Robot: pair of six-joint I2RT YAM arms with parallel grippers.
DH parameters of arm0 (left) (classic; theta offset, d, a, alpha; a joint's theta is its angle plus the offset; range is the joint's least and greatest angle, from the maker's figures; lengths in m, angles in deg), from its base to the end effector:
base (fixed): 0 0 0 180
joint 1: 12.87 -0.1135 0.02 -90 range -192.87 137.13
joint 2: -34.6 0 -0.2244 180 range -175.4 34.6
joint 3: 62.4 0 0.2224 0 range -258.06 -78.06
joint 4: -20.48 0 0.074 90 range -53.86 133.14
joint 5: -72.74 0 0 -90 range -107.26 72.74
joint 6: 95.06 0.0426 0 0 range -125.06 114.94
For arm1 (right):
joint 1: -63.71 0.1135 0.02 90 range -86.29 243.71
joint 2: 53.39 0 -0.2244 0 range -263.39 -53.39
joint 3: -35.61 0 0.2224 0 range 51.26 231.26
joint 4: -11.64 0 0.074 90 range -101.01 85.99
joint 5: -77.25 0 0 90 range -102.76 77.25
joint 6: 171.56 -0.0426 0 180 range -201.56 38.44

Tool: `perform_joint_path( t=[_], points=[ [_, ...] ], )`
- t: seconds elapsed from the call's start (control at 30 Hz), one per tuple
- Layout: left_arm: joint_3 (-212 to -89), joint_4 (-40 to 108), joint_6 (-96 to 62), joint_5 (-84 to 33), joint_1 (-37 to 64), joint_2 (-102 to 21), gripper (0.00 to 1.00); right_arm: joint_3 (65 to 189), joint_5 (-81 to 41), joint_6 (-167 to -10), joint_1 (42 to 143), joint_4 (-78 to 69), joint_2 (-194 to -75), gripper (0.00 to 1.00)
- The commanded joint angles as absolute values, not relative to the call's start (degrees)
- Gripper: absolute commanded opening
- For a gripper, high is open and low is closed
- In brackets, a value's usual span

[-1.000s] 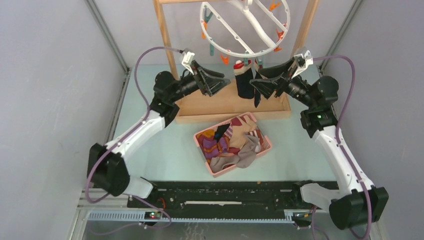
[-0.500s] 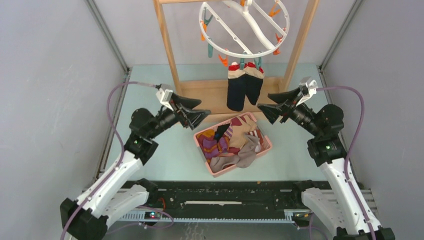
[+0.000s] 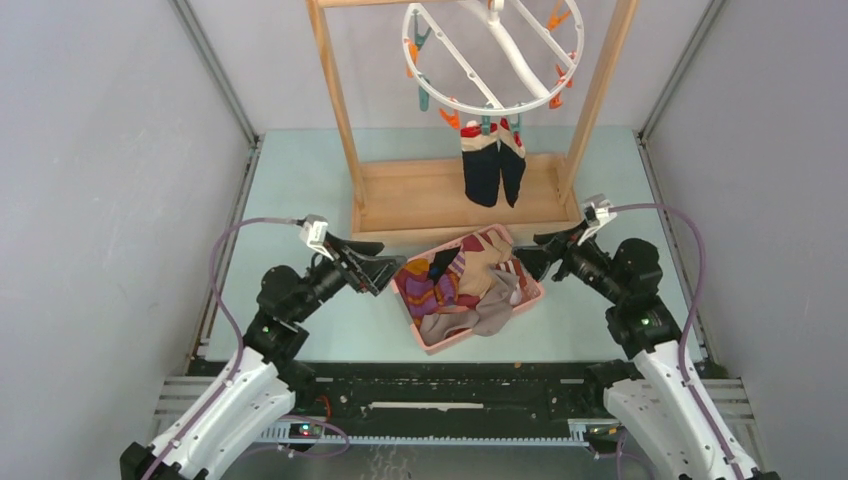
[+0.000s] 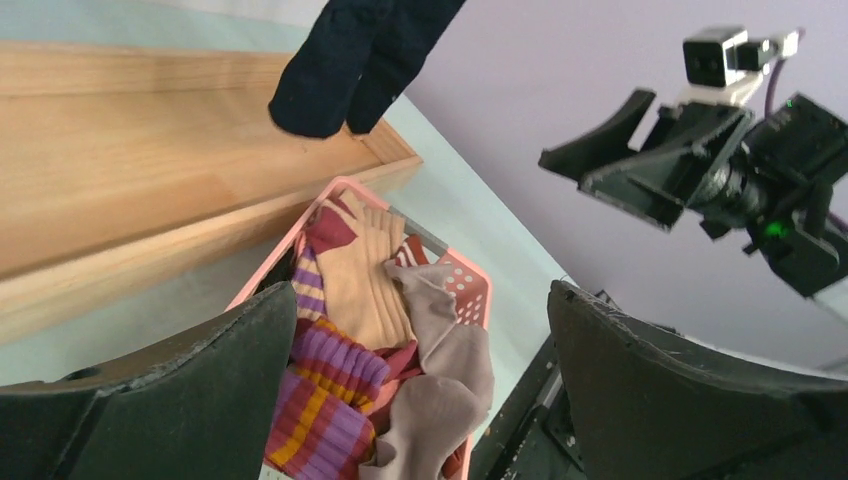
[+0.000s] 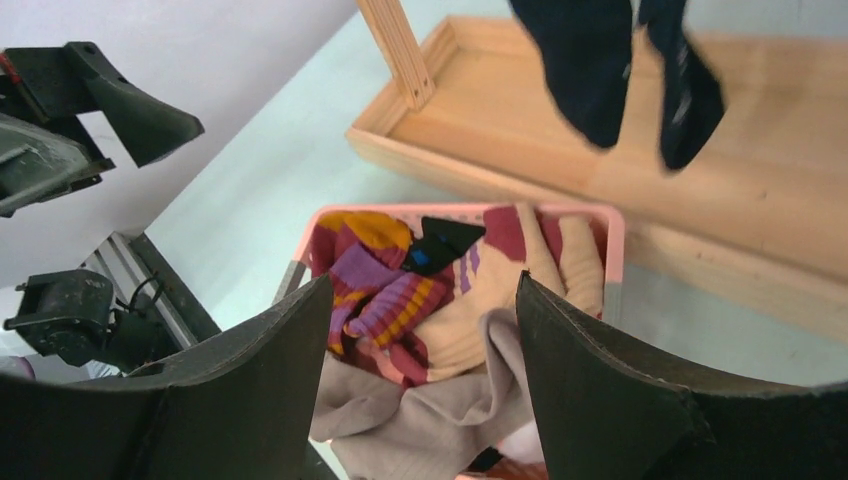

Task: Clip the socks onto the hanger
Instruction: Pick up the sock from the bin.

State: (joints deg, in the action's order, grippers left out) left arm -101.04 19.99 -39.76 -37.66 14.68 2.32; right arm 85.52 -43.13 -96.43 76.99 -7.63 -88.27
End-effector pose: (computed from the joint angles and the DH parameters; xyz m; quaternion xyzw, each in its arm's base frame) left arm 0.1389 -0.0892 0.2716 0.0915 0.6601 -0.4812 0.5695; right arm 0.1519 0.0580 0.2913 -0.1685 0.7096 0.3459 0.5903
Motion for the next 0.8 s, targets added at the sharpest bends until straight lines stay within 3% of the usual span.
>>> perform_joint_path(
  t=[0.0,0.2,0.43,0.53,0.77],
  points=[
    [-98.9,22.9,-46.6,-29.2,14.3,4.4,1.00,83.7,-35.4,-98.6,82.8,-10.1,-89.3,0.77],
    [-98.1,27.2,-49.3,-24.7,14.2,4.3,1.00,83.8,-14.6,-98.3,98.4,-11.8,-96.3,0.75],
    [-97.3,29.8,-50.4,-23.8,14.2,4.1,1.00,88.6,1.1,-101.2,108.5,-19.1,-106.1,0.64],
    [-95.7,30.4,-52.4,-21.7,14.2,4.9,0.97,89.0,4.2,-103.4,110.2,-21.7,-107.9,0.63],
    [-94.1,28.8,-54.4,-20.3,14.1,5.8,0.92,89.0,6.0,-105.3,110.5,-20.6,-112.0,0.49]
  ],
)
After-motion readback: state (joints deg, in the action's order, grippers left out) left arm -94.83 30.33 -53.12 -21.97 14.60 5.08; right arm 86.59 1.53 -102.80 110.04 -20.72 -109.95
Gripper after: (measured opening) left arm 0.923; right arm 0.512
